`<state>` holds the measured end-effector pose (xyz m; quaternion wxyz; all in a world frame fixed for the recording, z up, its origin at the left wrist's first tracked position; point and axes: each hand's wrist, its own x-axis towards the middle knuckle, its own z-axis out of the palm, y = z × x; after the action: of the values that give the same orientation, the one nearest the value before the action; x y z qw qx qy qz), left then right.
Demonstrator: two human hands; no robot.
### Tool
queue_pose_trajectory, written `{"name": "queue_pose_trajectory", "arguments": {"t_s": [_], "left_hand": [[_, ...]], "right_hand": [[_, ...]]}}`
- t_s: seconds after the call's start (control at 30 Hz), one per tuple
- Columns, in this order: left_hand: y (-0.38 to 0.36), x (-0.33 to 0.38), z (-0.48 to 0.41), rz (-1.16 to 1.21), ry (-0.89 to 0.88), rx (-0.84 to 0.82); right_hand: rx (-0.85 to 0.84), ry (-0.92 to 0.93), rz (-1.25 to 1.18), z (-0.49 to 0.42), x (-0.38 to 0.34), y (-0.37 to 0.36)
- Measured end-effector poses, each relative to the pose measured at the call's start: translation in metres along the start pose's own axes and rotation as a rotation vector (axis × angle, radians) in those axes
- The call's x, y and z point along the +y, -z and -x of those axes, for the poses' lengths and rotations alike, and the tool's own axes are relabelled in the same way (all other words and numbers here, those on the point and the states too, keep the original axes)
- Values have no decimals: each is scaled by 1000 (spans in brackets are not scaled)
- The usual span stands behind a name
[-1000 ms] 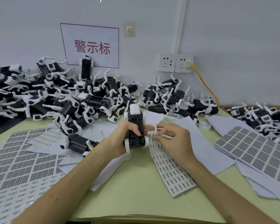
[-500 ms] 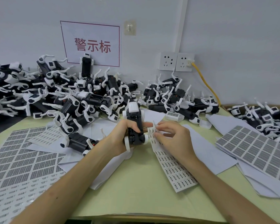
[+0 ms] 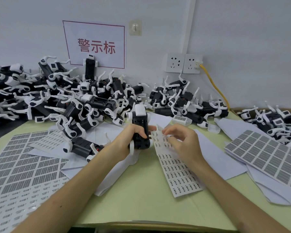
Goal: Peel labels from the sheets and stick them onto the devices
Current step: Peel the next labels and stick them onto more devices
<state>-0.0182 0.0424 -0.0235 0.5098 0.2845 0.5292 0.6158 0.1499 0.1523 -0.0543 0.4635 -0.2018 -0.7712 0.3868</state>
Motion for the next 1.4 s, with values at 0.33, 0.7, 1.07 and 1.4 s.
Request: {"name": "queue_pose_trajectory", "arguments": {"t_s": [0.33, 0.7, 1.07, 1.4], "left_hand": [[3, 4, 3, -302, -292, 74], [-7, 1, 8, -275, -273, -92], [-7, 0, 9, -292, -286, -108], [-9, -1, 9, -315, -291, -87]], "right_hand": [[34, -121, -161, -4, -2, 5], [68, -112, -77, -5, -5, 4], [19, -150, -54, -5, -1, 2], [15, -259, -250, -6, -4, 3]]}}
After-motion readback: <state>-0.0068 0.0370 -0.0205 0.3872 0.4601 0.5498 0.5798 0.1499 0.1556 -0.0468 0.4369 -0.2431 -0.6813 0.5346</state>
